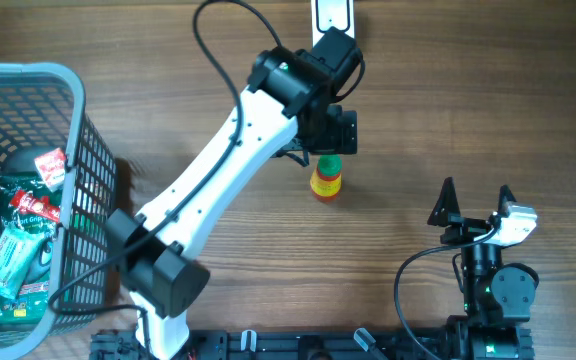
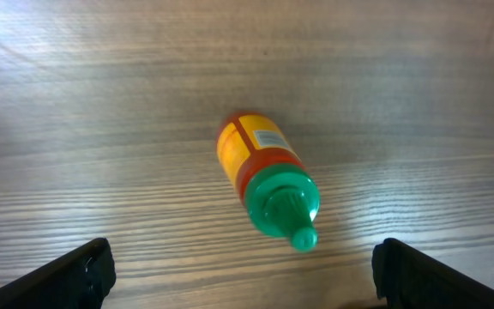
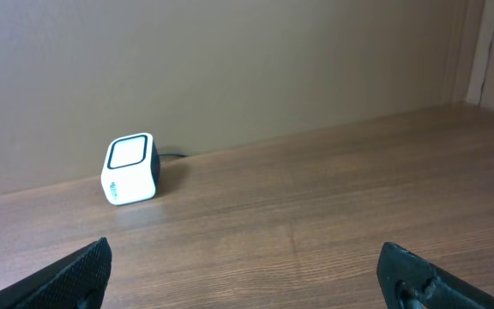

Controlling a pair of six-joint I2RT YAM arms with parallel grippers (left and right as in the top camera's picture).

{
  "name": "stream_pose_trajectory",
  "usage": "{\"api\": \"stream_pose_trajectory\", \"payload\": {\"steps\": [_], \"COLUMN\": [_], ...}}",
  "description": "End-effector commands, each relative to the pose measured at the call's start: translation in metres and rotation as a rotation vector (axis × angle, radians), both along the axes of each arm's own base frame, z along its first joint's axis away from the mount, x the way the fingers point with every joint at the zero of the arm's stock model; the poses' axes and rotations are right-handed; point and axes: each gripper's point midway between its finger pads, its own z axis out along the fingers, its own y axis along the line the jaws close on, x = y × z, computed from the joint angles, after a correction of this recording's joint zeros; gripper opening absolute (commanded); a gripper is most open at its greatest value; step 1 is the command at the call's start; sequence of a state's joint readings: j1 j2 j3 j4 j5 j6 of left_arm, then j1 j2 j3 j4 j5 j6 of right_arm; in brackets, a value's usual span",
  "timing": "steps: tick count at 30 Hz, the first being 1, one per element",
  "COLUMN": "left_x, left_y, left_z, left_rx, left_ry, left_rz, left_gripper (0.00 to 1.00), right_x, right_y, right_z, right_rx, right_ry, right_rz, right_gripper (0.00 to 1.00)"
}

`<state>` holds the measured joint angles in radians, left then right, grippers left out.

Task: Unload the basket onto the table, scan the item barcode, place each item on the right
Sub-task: 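Move left gripper back into basket and grasp red Nescafe sachet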

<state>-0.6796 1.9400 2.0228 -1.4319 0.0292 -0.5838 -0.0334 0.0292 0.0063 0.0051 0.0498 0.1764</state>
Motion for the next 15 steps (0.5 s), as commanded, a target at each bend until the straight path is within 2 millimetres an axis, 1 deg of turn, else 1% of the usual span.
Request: {"api": "stream_pose_trajectory", "payload": {"steps": [1, 2, 5, 6, 7, 11, 14, 15], "left_x": [0.008, 0.008, 0.008, 0.007, 0.005, 0.001, -0.004, -0.005], "left_y": [0.027, 0.031, 0.057, 0.072, 0.082, 0.122, 0.164, 0.175], "left_z": [0.047, 0.054, 0.090, 0.109, 0.119, 0.153, 0.176, 0.181], "left_rx": [0.030, 0.034, 0.032, 0.019, 0.011, -0.026, -0.042, -0.043], "left_ry": [-0.181, -0.208, -0.321, -0.371, -0.399, -0.482, -0.545, -0.559], "left_rz": [0.039, 0.047, 0.098, 0.132, 0.154, 0.250, 0.363, 0.394], "left_gripper": [1.00, 1.00, 1.00, 1.00, 1.00, 1.00, 1.00, 1.00], "right_x": [0.000, 0.000, 0.000, 0.000, 0.000, 0.000, 0.000, 0.000], "right_y": [-0.001, -0.001, -0.001, -0.001, -0.001, -0.001, -0.001, -0.001], "right_z": [0.001, 0.001, 0.001, 0.001, 0.001, 0.001, 0.001, 0.001], "right_rx": [-0.019, -0.019, -0.019, -0.019, -0.019, -0.019, -0.019, -0.019], "right_ry": [-0.003, -0.003, -0.003, -0.003, -0.003, -0.003, -0.003, -0.003], "right_rz": [-0.009, -0.009, -0.009, -0.009, -0.009, -0.009, -0.009, -0.009], "right_gripper": [1.00, 1.00, 1.00, 1.00, 1.00, 1.00, 1.00, 1.00]}}
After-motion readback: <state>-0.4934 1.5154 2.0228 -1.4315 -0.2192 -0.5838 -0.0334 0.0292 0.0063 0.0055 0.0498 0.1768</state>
